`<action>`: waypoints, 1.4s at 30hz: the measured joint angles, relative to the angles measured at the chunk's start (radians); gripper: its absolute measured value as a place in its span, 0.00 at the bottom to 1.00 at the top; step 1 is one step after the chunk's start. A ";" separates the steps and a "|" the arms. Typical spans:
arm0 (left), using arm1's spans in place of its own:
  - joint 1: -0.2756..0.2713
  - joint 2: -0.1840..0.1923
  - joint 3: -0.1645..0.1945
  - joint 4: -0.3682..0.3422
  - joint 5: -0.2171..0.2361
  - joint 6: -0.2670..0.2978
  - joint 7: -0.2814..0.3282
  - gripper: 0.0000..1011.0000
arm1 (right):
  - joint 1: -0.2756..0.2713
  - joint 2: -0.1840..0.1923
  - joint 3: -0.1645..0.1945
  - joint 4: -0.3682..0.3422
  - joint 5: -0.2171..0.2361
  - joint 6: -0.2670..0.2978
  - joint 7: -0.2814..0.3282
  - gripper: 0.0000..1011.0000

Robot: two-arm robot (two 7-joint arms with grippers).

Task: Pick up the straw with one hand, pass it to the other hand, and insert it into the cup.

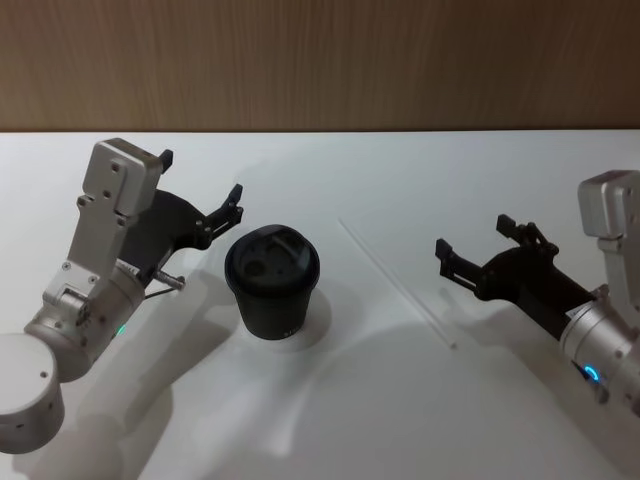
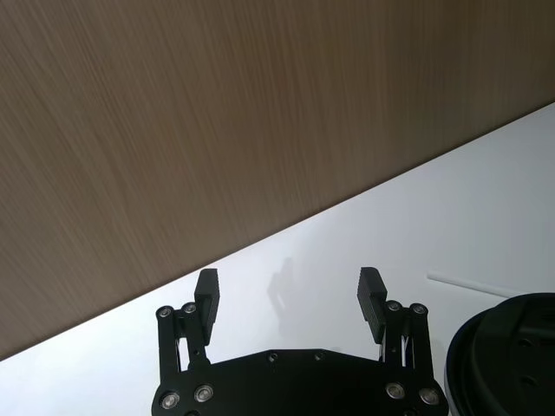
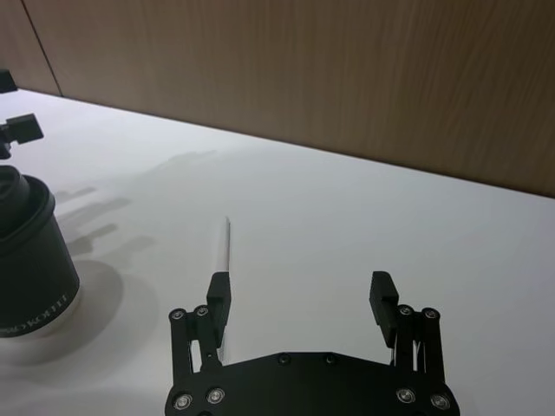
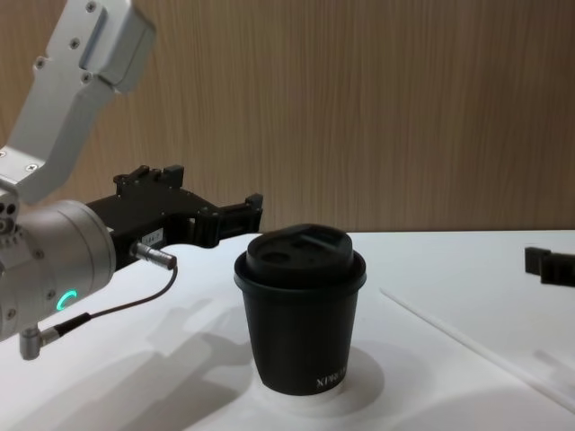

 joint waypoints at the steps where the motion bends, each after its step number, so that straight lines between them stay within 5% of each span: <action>1: 0.000 0.000 0.000 0.000 0.000 0.000 0.000 0.99 | -0.004 0.002 0.002 -0.004 0.003 0.006 0.002 0.99; 14: 0.000 0.000 0.000 0.000 0.000 0.000 0.000 0.99 | -0.038 0.035 -0.003 -0.054 0.009 0.063 0.023 0.99; 28: 0.000 0.000 0.000 0.000 0.000 0.000 0.000 0.99 | -0.033 0.063 -0.063 -0.074 -0.060 0.080 0.046 0.99; 42: 0.000 0.000 0.000 0.000 0.000 0.000 0.000 0.99 | 0.001 0.053 -0.108 -0.042 -0.108 0.089 0.059 0.99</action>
